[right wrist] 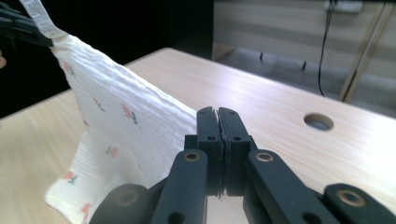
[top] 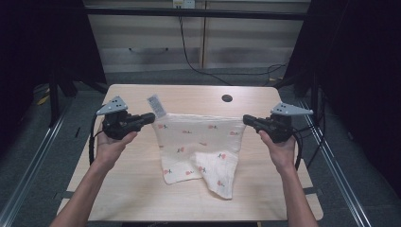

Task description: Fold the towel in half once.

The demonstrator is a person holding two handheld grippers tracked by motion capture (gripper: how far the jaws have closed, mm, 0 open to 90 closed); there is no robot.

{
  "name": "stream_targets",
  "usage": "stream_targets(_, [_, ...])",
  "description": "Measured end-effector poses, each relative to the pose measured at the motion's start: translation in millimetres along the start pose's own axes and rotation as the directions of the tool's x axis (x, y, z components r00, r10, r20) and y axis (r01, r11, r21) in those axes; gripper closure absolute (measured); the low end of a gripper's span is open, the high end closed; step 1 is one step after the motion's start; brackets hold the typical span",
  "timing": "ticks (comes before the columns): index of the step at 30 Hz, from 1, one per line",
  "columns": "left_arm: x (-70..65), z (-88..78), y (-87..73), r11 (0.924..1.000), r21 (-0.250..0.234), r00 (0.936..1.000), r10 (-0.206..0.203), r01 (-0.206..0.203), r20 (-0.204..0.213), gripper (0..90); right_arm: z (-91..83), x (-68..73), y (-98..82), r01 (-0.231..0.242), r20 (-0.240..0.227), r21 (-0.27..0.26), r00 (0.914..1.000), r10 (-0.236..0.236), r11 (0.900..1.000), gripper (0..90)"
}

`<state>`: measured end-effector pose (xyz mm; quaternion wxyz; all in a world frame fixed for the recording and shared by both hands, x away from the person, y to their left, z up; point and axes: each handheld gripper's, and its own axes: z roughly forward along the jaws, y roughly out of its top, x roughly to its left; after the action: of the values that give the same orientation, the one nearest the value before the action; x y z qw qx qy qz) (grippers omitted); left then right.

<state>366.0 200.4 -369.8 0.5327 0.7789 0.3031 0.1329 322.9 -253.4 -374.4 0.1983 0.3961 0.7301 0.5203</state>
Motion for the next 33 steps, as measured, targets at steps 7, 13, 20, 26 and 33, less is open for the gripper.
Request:
stream_targets(7, [25.7, 32.5, -17.5, 0.9937, 0.081, 0.9968, -0.076, 0.077, -0.025, 86.6, 40.4, -24.2, -14.5, -0.049, 0.007, 0.075, 0.9988, 0.049, 0.996, 88.4])
stream_targets(13, [46.0, 58.2, -33.1, 0.9802, 0.113, 0.9866, -0.16, 0.163, -0.03, 86.4, 69.6, -38.0, -25.9, -0.084, 0.019, 0.114, 0.9964, 0.083, 0.99, 88.3])
stream_targets(20, [59.7, 74.1, -47.4, 0.9663, 0.124, 0.9729, -0.217, 0.226, -0.081, 77.3, 97.1, -45.6, -35.6, -0.126, 0.041, 0.135, 0.9918, 0.121, 0.983, 80.0])
stream_targets(26, [61.7, 66.4, -53.7, 0.9679, 0.137, 0.9748, -0.197, 0.211, -0.104, 70.7, 95.2, -45.5, -37.0, -0.126, 0.044, 0.145, 0.9917, 0.12, 0.981, 72.9])
stream_targets(33, [51.0, 42.2, -64.4, 0.9771, 0.143, 0.987, -0.151, 0.157, -0.056, 70.6, 69.0, -31.3, -42.5, -0.089, -0.005, 0.175, 0.9959, 0.091, 0.981, 66.6])
